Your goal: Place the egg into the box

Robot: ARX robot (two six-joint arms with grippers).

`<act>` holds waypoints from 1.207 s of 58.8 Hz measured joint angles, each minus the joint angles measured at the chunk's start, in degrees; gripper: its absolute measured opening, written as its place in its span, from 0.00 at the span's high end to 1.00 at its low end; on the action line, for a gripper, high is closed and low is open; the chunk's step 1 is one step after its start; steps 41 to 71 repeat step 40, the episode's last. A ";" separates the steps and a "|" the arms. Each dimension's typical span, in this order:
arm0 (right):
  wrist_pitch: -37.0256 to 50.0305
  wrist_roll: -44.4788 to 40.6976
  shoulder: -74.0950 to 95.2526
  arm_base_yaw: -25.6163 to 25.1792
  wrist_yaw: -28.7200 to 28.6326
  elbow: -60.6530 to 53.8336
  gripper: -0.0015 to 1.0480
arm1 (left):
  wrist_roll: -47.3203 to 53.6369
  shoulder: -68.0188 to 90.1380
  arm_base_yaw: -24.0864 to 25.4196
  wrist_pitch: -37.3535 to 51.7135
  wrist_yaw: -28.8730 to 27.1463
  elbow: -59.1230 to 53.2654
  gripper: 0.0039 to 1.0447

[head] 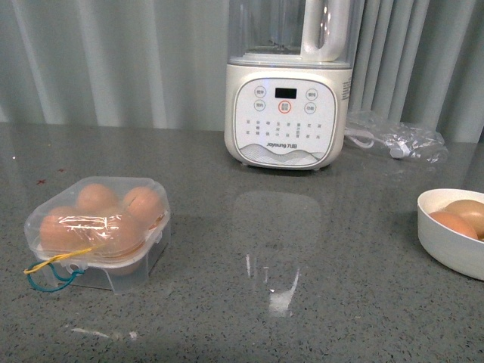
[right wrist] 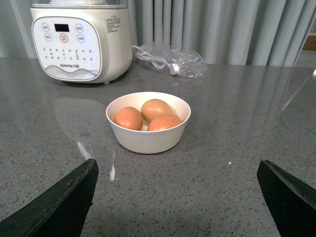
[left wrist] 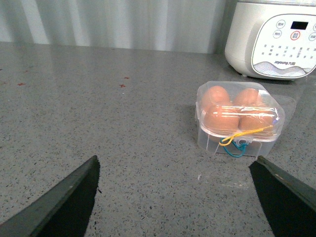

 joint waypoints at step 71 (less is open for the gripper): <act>0.00 0.00 0.00 0.00 0.00 0.00 0.07 | 0.00 0.00 0.00 0.00 0.00 0.00 0.06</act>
